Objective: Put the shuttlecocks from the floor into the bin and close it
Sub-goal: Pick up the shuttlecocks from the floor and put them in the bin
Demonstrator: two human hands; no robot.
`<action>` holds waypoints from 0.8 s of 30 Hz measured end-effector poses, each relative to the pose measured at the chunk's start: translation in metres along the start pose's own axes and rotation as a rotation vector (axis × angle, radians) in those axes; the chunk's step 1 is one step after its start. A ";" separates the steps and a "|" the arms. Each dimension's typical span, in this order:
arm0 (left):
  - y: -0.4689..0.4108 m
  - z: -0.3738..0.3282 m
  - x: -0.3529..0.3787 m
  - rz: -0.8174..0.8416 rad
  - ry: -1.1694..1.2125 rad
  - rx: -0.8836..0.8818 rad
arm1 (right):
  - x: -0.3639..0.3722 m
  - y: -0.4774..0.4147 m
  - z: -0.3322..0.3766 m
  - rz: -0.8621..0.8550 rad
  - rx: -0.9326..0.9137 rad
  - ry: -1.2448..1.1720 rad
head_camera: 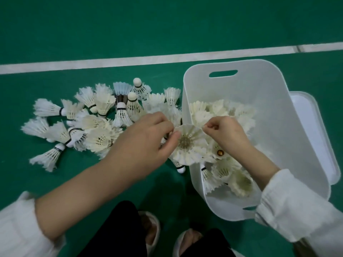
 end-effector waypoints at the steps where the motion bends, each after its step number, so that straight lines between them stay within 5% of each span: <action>1: 0.000 -0.001 0.001 0.001 -0.007 0.004 | -0.001 -0.001 -0.001 0.002 0.004 0.010; 5: 0.000 -0.003 0.001 -0.016 -0.017 -0.002 | -0.016 0.005 -0.002 0.000 -0.092 0.073; 8: -0.002 -0.004 -0.001 -0.036 -0.035 -0.031 | -0.049 0.026 0.016 -0.174 -0.119 -0.186; 11: -0.004 -0.004 0.000 -0.055 -0.073 -0.063 | -0.078 0.054 0.044 -0.020 -0.071 -0.476; 14: -0.005 -0.007 0.002 -0.064 -0.089 -0.058 | -0.073 0.067 0.058 0.139 -0.040 -0.388; 24: -0.005 -0.007 -0.012 -0.057 0.059 -0.036 | -0.088 0.049 0.031 -0.080 0.090 -0.472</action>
Point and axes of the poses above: each hand's wrist, its own y-axis away from the middle knuckle, its own x-axis out of the palm, z = x × y, the point moved 1 cm from there along -y, towards the middle knuckle, and after that the axes turned 13 degrees about -z, right-handed, at the moved point
